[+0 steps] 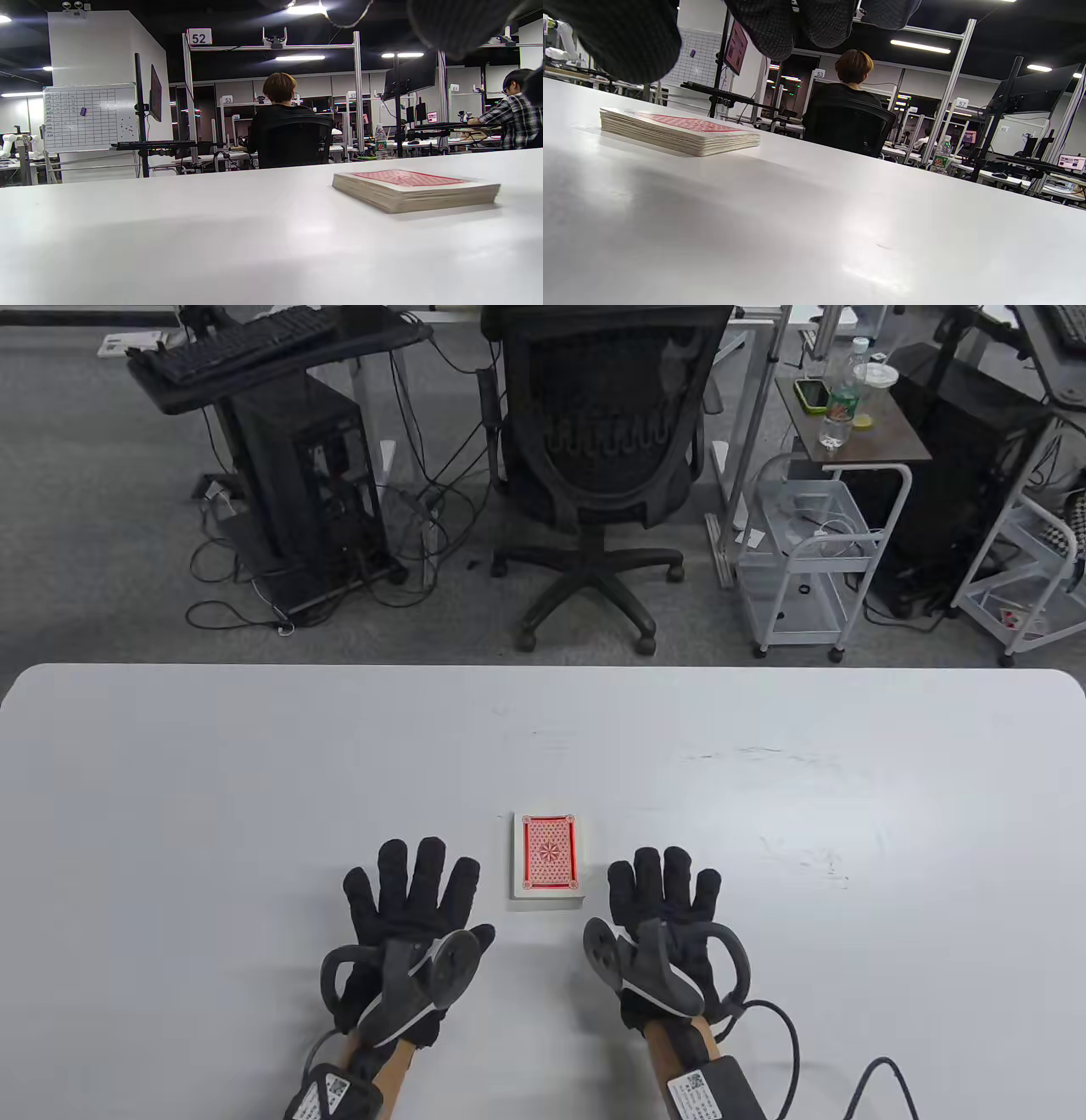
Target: Four-player card dealing with fan arrangement
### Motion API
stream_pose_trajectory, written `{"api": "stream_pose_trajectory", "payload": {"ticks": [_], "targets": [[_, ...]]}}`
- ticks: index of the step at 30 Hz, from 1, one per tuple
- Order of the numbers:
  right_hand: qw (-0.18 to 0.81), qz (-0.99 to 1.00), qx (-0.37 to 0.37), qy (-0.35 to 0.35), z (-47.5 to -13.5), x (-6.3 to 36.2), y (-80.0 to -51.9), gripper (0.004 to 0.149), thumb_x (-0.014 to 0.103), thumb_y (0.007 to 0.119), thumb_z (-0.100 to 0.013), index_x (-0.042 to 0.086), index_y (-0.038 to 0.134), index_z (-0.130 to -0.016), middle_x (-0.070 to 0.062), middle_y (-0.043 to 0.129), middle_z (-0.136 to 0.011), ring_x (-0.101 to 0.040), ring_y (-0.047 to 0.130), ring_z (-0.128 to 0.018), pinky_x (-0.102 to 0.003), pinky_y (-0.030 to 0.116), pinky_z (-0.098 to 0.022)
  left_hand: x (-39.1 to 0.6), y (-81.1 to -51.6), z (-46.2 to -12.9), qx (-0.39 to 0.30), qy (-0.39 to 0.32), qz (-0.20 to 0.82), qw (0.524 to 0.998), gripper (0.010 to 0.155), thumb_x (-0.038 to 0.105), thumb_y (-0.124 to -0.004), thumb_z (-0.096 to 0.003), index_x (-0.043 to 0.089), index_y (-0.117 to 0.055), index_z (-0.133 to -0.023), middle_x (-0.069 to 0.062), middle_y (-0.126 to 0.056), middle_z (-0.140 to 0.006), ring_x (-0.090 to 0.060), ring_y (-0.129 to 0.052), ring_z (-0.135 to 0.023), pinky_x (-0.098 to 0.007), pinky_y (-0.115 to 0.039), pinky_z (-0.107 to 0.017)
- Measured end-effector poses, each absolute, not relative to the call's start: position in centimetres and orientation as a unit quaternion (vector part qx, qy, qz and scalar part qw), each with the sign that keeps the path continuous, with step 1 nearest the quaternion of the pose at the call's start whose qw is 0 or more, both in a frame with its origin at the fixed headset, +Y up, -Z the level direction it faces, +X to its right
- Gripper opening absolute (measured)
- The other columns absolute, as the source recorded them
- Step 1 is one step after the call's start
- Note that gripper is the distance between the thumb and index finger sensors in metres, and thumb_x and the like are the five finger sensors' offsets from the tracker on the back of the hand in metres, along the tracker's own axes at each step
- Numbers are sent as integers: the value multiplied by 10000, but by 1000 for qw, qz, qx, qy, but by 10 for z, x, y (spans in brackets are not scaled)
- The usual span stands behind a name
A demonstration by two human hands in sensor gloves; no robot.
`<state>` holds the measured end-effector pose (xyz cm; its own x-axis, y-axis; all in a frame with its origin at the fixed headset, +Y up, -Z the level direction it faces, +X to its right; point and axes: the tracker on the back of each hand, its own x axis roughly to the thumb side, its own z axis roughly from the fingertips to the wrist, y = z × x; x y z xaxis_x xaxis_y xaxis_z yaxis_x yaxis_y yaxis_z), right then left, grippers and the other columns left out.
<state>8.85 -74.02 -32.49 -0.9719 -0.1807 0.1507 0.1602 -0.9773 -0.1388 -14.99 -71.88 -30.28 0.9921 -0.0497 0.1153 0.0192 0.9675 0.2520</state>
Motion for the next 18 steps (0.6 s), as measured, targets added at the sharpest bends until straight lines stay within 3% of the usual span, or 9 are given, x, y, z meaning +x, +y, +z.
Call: {"api": "stream_pose_trajectory", "payload": {"ticks": [18], "targets": [[54,-994,-83,51,-324,91,-736,809,589,714,-542,141,400,-1138,-214,313,-1142,-597,262,-1034,-741,191,-595,-150,-722,-305,104,-60,12,993,768,675,-698,-457,407,-393,-1109,3,-265,-1229,-485,-282,-1120,-742,-342,-710]]}}
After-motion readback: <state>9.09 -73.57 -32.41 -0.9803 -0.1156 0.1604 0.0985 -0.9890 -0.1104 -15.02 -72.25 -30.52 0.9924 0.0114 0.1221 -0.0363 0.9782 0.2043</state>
